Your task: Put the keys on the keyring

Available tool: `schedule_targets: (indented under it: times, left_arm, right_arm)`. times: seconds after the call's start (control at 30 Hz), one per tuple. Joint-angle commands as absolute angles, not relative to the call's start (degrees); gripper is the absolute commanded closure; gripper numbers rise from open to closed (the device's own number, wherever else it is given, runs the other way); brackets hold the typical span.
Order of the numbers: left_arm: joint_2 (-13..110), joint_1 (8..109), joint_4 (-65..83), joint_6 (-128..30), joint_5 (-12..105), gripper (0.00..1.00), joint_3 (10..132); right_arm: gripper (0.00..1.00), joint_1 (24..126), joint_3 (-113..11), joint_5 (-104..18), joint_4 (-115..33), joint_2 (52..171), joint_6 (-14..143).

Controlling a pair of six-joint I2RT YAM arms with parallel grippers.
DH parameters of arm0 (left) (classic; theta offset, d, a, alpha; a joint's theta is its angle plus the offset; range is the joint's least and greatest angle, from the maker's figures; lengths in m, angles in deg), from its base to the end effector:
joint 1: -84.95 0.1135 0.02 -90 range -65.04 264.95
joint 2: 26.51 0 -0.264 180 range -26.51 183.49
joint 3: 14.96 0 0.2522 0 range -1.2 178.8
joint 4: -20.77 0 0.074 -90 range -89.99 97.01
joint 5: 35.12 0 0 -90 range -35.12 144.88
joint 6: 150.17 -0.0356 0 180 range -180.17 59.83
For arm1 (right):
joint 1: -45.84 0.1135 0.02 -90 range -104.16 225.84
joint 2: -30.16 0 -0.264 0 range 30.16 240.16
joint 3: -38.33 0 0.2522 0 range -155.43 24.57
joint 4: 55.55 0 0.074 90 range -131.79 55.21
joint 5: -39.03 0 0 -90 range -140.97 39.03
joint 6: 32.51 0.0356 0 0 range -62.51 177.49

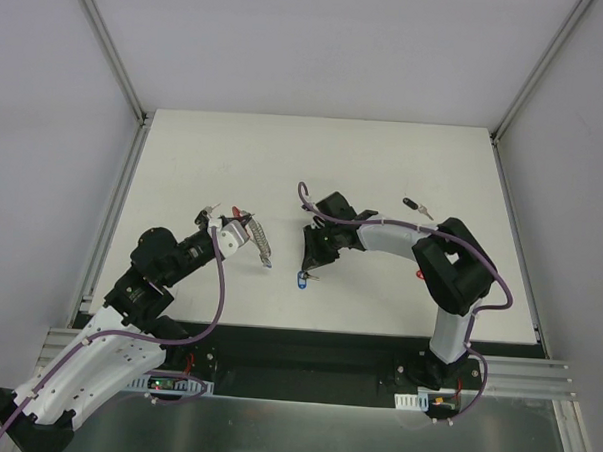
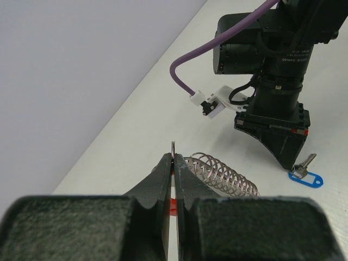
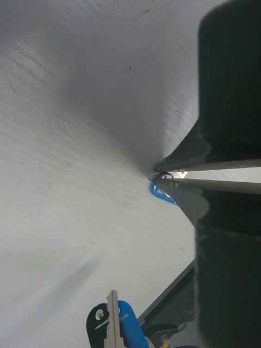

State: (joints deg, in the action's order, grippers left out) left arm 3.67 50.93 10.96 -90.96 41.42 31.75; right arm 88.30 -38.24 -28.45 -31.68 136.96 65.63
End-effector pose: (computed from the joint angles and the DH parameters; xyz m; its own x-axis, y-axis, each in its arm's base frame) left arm 0.1126 -0.0860 0.3307 0.4599 0.2902 -0.8392 0.5824 0.6149 0.5318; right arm 0.2688 0.2645 0.1527 -0.7033 -0.4663 -0.5365 -0.6967 0.6020 0.3902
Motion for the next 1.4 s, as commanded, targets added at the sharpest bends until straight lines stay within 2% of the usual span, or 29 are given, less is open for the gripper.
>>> schedule_targets:
  times: [0.0, 0.03, 0.3, 0.73, 1.03, 1.37]
  left_arm:
    - [3.38, 51.64, 14.48, -90.15, 39.67, 1.0, 32.2]
    - [3.38, 51.64, 14.48, -90.15, 39.76, 1.0, 32.2]
    - [3.38, 51.64, 14.48, -89.88, 36.43, 1.0, 32.29]
    - [8.64, 51.56, 10.37, -86.19, 19.12, 1.0, 37.38]
    - [16.82, 51.56, 5.09, -86.98, 3.92, 1.0, 43.27]
    - [23.59, 47.08, 2.79, -87.51, 1.53, 1.0, 45.73]
  right_arm:
    - [0.92, 87.94, -39.07, -28.56, -31.86, 136.42, 65.92]
    - [0.98, 87.94, -38.98, -28.56, -32.12, 136.16, 65.75]
    - [0.99, 87.94, -35.29, -29.61, -35.46, 128.87, 61.01]
    - [0.99, 89.25, -27.03, -34.27, -38.19, 99.43, 41.59]
    - [0.99, 98.56, -22.02, -40.86, -38.36, 82.11, 29.9]
    - [0.99, 107.1, -16.92, -44.02, -43.72, 75.69, 22.51]
